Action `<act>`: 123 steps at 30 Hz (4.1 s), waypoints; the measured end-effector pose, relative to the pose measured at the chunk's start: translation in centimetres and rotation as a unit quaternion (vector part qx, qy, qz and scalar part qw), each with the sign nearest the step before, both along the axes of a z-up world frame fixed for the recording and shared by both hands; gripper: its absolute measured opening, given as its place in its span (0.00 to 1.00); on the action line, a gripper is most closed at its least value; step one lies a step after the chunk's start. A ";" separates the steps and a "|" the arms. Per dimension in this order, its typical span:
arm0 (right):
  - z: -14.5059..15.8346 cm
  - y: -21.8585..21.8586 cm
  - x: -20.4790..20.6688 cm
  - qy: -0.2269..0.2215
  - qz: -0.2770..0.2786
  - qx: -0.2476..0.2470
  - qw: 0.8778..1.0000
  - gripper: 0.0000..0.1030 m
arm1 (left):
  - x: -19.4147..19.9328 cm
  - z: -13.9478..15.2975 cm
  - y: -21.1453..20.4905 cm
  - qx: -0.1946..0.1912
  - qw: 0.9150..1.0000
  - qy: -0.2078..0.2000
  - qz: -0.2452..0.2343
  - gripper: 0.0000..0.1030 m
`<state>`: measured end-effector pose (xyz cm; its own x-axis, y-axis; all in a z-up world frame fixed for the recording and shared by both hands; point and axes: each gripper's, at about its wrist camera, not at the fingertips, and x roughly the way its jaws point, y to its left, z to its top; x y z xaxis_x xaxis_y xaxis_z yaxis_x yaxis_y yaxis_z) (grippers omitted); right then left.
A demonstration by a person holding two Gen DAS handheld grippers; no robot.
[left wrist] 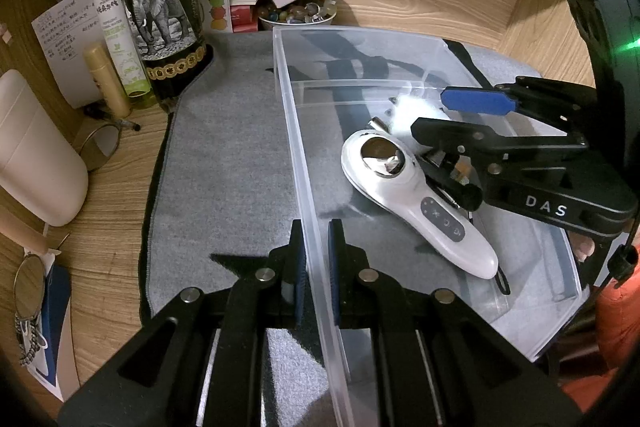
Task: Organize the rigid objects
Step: 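Lower the white plug adapter into the box and release it, then grasp the small black object on the rug with the right tool, then carry the small black object into the box and release it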
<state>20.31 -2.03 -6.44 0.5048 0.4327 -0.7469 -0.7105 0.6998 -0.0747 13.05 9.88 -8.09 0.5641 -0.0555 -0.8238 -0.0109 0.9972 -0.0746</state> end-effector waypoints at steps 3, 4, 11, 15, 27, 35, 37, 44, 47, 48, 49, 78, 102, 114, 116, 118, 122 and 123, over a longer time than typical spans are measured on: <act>0.0 0.0 -0.1 0.003 0.002 0.000 1.000 0.40 | 0.0 0.0 0.0 0.000 1.000 0.000 0.000 0.08; 0.0 0.0 -0.1 0.003 0.002 0.000 1.000 0.40 | 0.0 0.0 0.0 0.000 1.000 0.000 0.000 0.08; 0.9 -0.7 -0.7 -0.005 0.000 0.009 1.000 0.40 | 0.0 0.0 -0.1 0.002 1.000 0.000 0.000 0.08; 1.8 -1.5 -1.0 -0.016 -0.002 0.017 1.000 0.41 | 0.1 0.0 -0.1 0.002 1.000 0.001 -0.001 0.08; 4.8 -7.2 -0.2 -0.049 -0.069 0.049 0.995 0.45 | 0.1 0.0 -0.2 0.002 1.000 0.001 0.000 0.08; 2.5 -9.8 1.6 -0.014 -0.099 0.044 0.994 0.45 | 0.1 0.0 -0.2 0.003 1.000 0.001 0.000 0.08; 1.2 -9.6 1.9 0.002 -0.098 0.036 0.995 0.45 | 0.1 -0.1 -0.1 0.003 1.000 0.001 0.000 0.08; -3.1 -7.9 3.4 0.028 -0.079 -0.013 0.996 0.45 | 0.0 -0.2 0.0 0.001 1.000 0.003 0.001 0.08; -3.9 -7.5 3.9 0.040 -0.070 -0.019 0.997 0.45 | 0.1 -0.2 0.0 0.001 1.000 0.004 0.001 0.08; -4.1 -7.4 4.0 0.044 -0.066 -0.021 0.997 0.45 | 0.1 -0.2 0.0 0.001 1.000 0.004 0.001 0.08; -4.3 -7.2 4.1 0.045 -0.063 -0.024 0.997 0.45 | 0.1 -0.2 0.0 0.002 1.000 0.004 0.001 0.08; -2.5 -8.3 3.1 0.011 -0.081 -0.005 0.997 0.09 | 0.1 -0.1 -0.1 0.005 1.000 0.005 0.000 0.08; -3.5 -7.8 4.8 0.029 -0.098 -0.002 0.995 0.23 | 0.2 0.0 -0.2 0.005 1.000 0.005 0.000 0.08; 3.4 -8.0 -0.1 -0.042 -0.057 0.072 0.995 0.23 | 0.2 0.0 -0.2 0.007 1.000 0.005 0.000 0.08; 3.8 -7.3 -0.6 -0.048 -0.045 0.076 0.995 0.23 | 0.2 0.0 -0.2 0.006 1.000 0.005 0.000 0.08; 4.1 -6.5 -1.6 -0.052 -0.028 0.079 0.995 0.23 | 0.2 0.0 -0.2 0.005 1.000 0.005 0.000 0.08; 3.5 -4.7 -2.4 -0.046 0.002 0.071 0.996 0.23 | 0.2 0.0 -0.2 0.006 1.000 0.005 0.000 0.08; 3.2 -4.1 -2.7 -0.044 0.009 0.066 0.997 0.23 | 0.2 0.0 -0.2 0.006 1.000 0.005 0.000 0.08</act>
